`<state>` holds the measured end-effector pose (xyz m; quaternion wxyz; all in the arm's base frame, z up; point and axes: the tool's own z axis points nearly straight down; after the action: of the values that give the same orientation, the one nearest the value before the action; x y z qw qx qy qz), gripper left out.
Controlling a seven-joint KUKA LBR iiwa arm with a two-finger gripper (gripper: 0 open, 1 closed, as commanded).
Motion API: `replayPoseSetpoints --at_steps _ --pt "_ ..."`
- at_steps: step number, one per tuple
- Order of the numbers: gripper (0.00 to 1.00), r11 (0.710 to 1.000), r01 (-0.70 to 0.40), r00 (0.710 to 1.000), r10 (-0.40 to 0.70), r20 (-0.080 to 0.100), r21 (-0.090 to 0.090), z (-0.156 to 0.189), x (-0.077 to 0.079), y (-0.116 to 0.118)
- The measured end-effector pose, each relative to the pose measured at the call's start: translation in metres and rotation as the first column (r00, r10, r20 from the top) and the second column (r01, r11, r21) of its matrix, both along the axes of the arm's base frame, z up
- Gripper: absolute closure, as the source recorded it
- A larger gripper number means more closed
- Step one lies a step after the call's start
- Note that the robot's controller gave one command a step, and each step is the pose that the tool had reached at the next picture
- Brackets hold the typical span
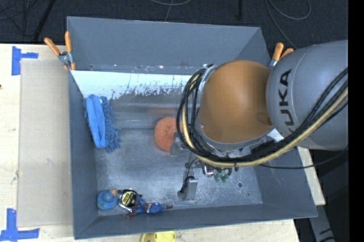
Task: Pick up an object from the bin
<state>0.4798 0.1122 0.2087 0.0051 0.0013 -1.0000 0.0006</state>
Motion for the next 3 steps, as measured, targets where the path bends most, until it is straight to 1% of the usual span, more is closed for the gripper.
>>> replayPoseSetpoints --at_steps 1,2,3 --pt "0.00 1.000 0.004 1.000 -0.004 0.008 0.001 0.004 0.002 -0.001" --pt "0.00 1.000 0.000 1.000 0.000 0.015 0.003 -0.049 0.019 -0.054" --pt "0.00 1.000 0.005 1.000 -0.005 -0.005 -0.001 -0.038 0.019 -0.069"
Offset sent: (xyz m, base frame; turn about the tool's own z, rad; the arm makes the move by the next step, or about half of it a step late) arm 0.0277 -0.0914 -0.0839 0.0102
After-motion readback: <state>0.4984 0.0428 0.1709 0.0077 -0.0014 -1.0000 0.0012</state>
